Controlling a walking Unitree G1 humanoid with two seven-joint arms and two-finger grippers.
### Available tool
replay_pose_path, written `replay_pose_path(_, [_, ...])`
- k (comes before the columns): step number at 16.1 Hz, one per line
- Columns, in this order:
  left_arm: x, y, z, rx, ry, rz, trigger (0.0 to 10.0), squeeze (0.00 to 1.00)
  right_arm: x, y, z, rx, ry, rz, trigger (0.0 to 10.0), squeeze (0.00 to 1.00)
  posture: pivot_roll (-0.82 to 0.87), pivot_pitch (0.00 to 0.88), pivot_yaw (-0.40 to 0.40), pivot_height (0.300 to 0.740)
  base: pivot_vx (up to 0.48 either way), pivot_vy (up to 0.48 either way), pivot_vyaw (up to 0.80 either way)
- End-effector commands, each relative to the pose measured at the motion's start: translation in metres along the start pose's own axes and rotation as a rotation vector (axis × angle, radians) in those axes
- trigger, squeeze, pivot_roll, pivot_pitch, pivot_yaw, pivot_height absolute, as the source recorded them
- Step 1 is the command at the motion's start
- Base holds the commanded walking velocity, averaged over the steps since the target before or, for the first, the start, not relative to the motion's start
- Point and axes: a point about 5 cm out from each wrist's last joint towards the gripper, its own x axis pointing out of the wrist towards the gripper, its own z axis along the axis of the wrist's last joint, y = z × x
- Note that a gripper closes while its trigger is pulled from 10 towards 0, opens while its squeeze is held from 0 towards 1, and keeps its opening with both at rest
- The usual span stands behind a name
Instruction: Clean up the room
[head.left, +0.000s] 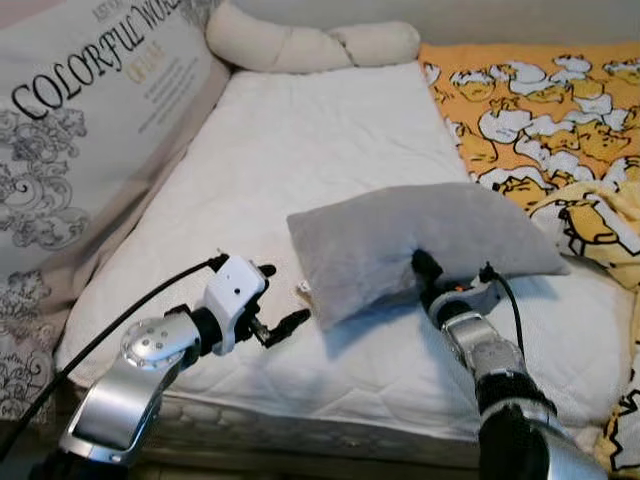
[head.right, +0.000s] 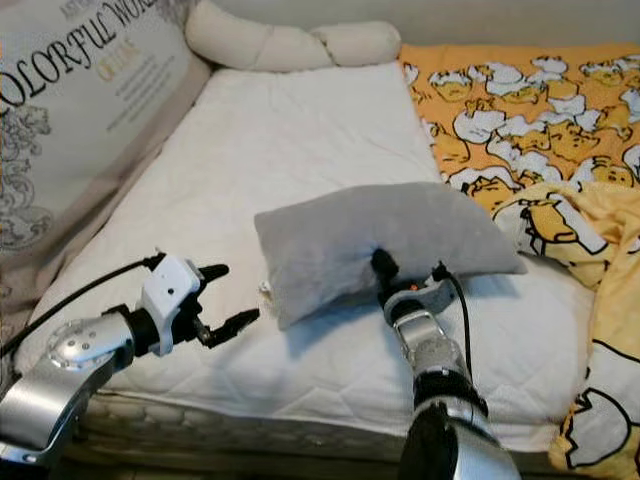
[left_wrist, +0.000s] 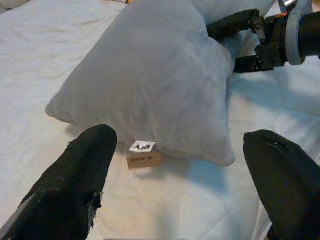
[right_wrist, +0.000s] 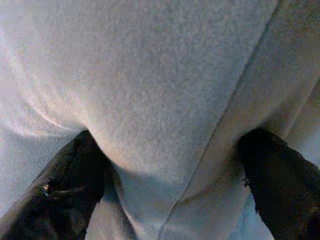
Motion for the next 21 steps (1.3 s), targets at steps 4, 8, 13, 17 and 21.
replay_pose_path(4, [0.001,0.003,0.003,0.011,-0.001,-0.019,10.0,0.00,0.008,0.007,0.001,-0.053,-0.023,-0.064,0.0,0.00,0.01,0.000,0.119,0.740,0.000,0.000,0.00])
replay_pose_path(8, [0.004,0.004,0.002,0.004,0.003,-0.041,10.0,0.00,0.009,0.007,0.004,-0.051,-0.053,-0.054,0.0,0.00,0.01,0.000,0.117,0.740,0.000,0.000,0.00])
replay_pose_path(13, [0.003,0.003,-0.003,-0.017,0.011,-0.039,10.0,0.00,0.011,0.013,0.009,-0.037,-0.074,-0.034,0.0,0.00,0.00,0.000,0.109,0.740,0.000,0.000,0.00])
replay_pose_path(17, [-0.002,0.004,-0.007,-0.032,0.021,-0.029,10.0,0.00,0.012,0.016,0.006,-0.049,-0.068,-0.023,0.0,0.00,-0.01,0.000,0.126,0.740,0.000,0.000,0.00])
replay_pose_path(21, [-0.004,0.006,-0.011,-0.053,0.028,-0.014,10.0,0.00,0.013,0.020,0.017,-0.024,-0.123,-0.030,0.0,0.00,0.00,0.000,0.136,0.740,0.000,0.000,0.00])
